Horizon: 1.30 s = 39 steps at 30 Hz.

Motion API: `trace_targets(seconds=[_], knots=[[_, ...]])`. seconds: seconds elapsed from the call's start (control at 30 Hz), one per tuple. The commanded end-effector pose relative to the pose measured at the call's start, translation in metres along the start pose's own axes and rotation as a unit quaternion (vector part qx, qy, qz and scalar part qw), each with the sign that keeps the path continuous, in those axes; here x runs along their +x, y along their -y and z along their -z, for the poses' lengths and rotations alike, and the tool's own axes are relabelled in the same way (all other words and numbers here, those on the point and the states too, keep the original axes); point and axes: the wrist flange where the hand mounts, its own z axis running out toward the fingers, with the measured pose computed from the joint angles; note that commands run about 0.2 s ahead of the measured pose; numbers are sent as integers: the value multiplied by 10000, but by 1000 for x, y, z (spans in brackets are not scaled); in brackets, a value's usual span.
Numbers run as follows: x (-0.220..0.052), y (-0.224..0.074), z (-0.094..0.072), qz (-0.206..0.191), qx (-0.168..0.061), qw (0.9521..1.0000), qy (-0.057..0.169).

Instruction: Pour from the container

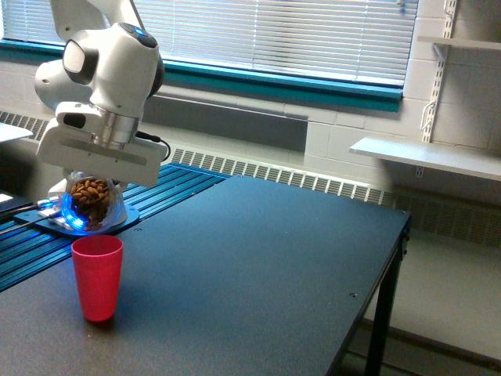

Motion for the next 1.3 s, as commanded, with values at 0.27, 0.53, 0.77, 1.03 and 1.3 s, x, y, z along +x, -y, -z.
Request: trace_targets(seconds=[0.27,0.53,0.77,1.03,1.3], knots=[[3,9,3,108,-181,9998,58],[8,16,7,138,-228,9996,43],[7,18,4,184,-383,9991,92],[9,23,3,201,-439,9988,122],[9,28,3,200,-474,9985,163]])
